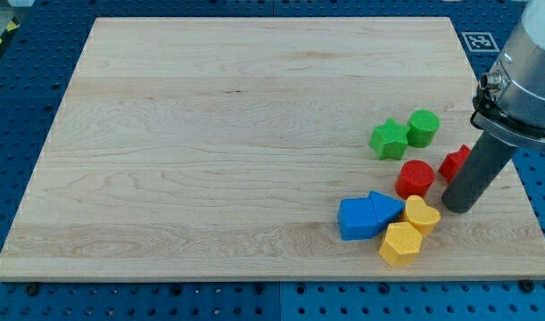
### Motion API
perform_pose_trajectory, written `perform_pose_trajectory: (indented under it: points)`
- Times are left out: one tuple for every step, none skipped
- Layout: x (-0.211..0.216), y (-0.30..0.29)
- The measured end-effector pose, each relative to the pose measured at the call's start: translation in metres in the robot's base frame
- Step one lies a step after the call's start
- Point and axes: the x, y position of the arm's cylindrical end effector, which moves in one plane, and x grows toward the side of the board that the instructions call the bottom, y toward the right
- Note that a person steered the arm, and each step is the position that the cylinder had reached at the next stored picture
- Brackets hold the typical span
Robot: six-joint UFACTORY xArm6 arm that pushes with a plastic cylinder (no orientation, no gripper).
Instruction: Place the red circle bottom of the green star
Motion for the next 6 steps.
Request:
perform_pose_trajectory:
  points:
    - [-0.011, -0.021]
    - [-0.036, -0.032]
    - [-0.022, -0.021]
    - [-0.001, -0.028]
    - [-0.006, -0.069]
    - [-0.02, -0.081]
